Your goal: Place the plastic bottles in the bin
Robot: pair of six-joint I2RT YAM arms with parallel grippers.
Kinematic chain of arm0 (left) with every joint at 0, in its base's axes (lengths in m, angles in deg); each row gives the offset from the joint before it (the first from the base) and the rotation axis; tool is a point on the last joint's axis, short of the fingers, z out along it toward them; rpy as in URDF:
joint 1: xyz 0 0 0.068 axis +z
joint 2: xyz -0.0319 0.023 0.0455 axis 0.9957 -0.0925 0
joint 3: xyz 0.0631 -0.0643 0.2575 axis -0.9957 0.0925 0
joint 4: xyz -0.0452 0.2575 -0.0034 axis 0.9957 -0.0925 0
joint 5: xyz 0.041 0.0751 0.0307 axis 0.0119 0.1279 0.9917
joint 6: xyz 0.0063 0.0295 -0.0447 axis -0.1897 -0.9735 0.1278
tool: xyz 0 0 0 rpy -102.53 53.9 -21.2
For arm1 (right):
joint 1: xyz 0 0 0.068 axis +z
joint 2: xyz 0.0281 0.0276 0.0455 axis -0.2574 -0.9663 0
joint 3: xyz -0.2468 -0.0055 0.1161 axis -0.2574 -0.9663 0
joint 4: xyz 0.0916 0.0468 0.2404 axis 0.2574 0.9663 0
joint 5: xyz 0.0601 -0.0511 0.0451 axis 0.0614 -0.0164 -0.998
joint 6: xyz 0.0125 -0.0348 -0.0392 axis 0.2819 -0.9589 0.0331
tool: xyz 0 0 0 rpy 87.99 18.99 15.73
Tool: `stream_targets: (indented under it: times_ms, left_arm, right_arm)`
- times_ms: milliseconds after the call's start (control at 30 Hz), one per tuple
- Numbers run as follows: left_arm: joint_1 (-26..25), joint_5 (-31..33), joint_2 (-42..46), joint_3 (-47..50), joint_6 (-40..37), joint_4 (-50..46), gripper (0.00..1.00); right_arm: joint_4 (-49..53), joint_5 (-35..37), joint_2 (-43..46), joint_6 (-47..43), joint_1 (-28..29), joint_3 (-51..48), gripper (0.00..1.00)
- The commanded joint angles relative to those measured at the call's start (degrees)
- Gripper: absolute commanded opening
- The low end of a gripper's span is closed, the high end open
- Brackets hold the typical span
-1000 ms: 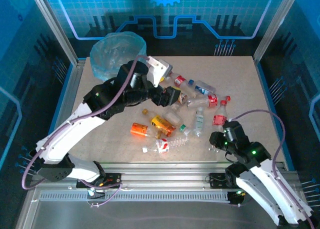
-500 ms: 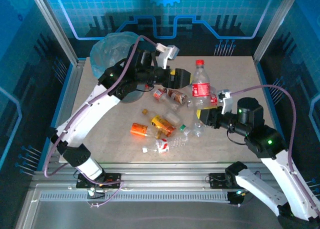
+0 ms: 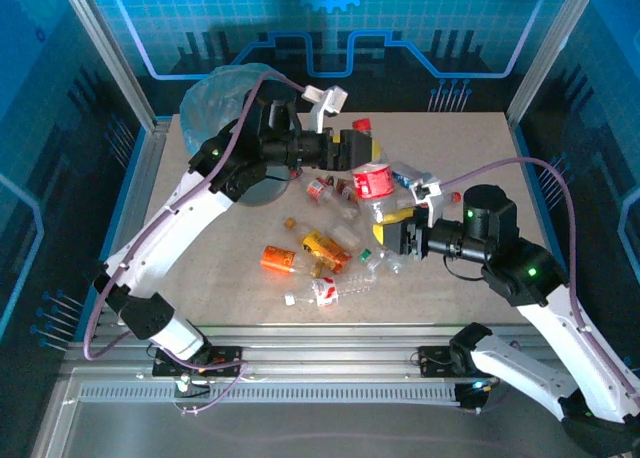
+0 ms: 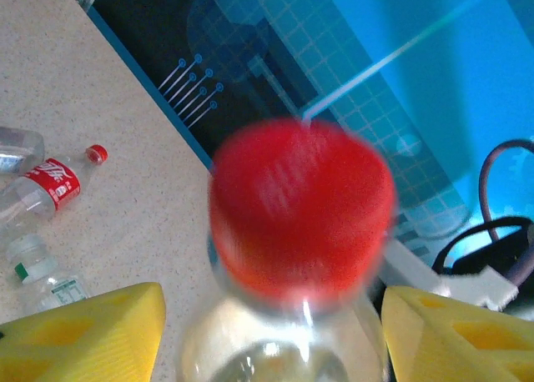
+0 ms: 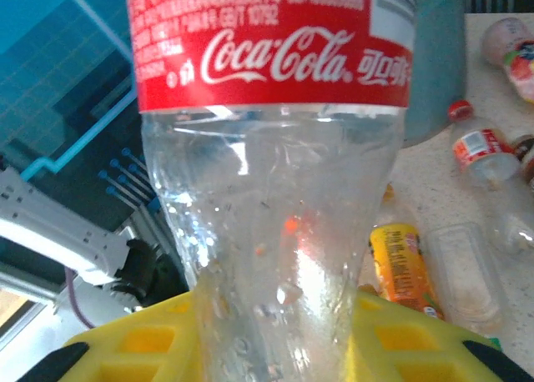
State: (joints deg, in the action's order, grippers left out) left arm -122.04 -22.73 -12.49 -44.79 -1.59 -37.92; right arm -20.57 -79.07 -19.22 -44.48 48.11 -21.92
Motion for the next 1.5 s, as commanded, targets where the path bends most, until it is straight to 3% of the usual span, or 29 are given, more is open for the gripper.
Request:
stream_targets:
  times_ms: [0,167,667,733,900,1000,1233,1467]
  left_arm:
    - [0.8,2.6,2.1,0.8,1.6,1.6,0.67]
    - [1.0,3.0,3.6,2.3,2.0,3.9,0.59]
    - [1.1,10.4,6.0,2.8,-1.3,1.6,0.18]
    - [1.2,11.4,6.4,2.7,-1.5,1.8,0.14]
    - [2.5,14.0,6.7,2.0,-2.0,2.7,0.03]
    - [4.6,16.2,6.8,0.9,-2.8,2.6,0.0]
    - [13.1,22.0,5.3,-4.1,-7.8,0.6,0.0]
    - [20.9,27.4,2.1,-12.3,-12.9,1.6,0.0]
  right_arm:
    - [-2.2,-1.9,0.9,-2.3,2.4,0.8,0.32]
    - [-1.9,-1.5,0.9,-2.6,4.5,-0.5,0.32]
    - [-3.0,7.5,0.4,-1.0,6.3,0.7,0.39]
    - [-3.0,8.4,-0.2,-1.3,6.3,1.5,0.46]
    - [-2.7,11.0,-1.7,-0.9,6.4,3.5,0.84]
    - [-1.9,14.3,-2.6,-0.6,6.5,4.6,0.93]
    - [-0.4,20.1,-6.4,0.6,6.6,7.6,0.98]
    - [-1.3,20.2,-18.3,0.5,7.2,14.9,0.98]
